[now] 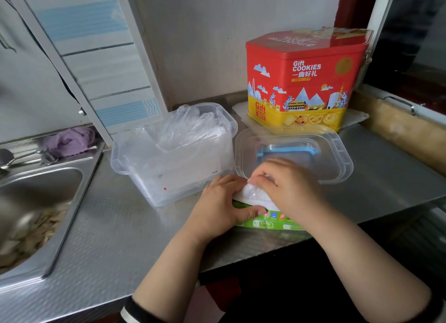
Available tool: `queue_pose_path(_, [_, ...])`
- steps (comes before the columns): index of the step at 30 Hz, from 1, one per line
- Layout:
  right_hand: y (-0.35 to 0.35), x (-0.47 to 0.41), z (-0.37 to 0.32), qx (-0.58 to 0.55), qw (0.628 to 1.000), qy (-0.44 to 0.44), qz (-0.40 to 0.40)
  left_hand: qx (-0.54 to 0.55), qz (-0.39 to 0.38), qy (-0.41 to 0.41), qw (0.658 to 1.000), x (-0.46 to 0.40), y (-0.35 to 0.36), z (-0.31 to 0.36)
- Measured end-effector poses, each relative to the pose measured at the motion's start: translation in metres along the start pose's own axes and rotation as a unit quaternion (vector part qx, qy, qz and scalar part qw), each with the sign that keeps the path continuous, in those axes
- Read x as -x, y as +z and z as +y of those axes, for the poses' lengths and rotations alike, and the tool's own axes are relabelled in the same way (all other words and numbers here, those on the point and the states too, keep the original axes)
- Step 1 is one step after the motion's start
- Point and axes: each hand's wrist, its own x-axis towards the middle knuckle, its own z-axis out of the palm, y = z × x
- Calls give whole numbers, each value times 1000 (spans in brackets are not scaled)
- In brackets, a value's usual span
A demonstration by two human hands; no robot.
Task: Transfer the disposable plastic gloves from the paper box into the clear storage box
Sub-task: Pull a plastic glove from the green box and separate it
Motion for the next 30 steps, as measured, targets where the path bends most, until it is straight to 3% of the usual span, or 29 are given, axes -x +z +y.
queue_pose_path(4, [-5,0,10,-195,970,90,113,-5,11,-7,1000,1,1,-1])
queue_pose_path(6, [-7,0,8,-241,955,120,129,-5,11,-12,1000,1,2,2])
queue_pose_path(10, [-8,0,5,-300,943,137,39,-22,6,-2,1000,0,4,4])
queue_pose_path(12, [-9,-3,9,-269,954,130,-17,-21,0,-6,1000,1,4,4])
queue_pose_path(15, [-10,-4,12,-252,957,143,25,-28,6,4,1000,1,5,4])
queue_pose_path(18, [-10,-4,11,-350,905,230,72,-37,4,3,999,-1,6,2])
queue_pose_path(23, [-17,-9,17,-521,797,306,17,-33,0,2,999,-1,6,0])
queue_pose_path(27, [-18,-6,14,-558,767,314,44,-42,2,0,999,-1,6,0])
queue_pose_path(30, [-18,-4,10,-537,778,307,111,-47,0,-7,999,-2,6,-1])
